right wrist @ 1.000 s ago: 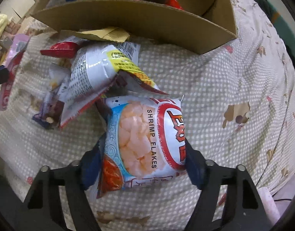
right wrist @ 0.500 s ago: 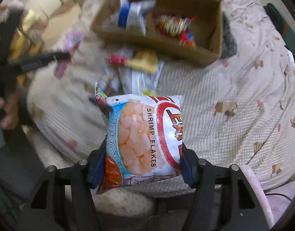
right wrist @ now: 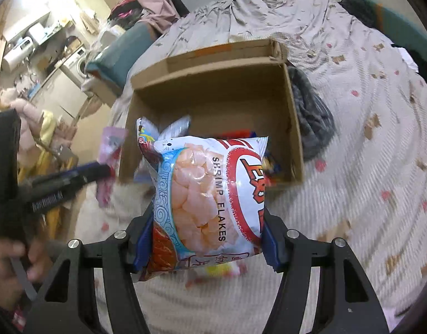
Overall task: Organize snacks
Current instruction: 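Carry the pink pouch and shrimp flakes bag over the box with both tools, then open both tools to drop the pink pouch and shrimp bag into the box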
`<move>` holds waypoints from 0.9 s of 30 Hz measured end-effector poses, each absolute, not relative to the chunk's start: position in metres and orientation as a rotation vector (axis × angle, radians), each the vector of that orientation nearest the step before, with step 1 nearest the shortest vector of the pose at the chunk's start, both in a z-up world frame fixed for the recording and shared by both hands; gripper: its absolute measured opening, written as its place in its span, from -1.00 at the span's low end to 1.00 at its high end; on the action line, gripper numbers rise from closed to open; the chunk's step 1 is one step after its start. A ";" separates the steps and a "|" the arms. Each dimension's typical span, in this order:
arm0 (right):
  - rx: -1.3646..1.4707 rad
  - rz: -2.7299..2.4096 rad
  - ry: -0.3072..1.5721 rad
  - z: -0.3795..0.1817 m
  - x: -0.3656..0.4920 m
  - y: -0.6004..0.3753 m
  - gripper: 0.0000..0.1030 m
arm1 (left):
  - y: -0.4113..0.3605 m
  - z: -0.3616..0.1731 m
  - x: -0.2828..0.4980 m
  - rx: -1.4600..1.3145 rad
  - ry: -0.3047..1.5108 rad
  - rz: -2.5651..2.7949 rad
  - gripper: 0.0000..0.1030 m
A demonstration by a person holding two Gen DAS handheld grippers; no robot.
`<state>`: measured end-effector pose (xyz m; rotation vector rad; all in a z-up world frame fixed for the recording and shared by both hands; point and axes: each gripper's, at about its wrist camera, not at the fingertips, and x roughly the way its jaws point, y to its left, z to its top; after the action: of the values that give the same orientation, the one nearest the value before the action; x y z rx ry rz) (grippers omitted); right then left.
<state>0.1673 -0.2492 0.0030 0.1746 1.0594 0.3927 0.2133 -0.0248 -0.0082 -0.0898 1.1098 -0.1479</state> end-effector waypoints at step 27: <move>0.102 0.321 1.131 -0.060 0.312 -0.228 0.36 | -0.070 -0.044 0.325 0.047 1.128 -0.088 -0.30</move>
<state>0.3119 -0.2283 -0.0597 0.1017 1.1306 0.3212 0.3252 -0.0705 -0.0435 0.0473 1.1280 -0.0877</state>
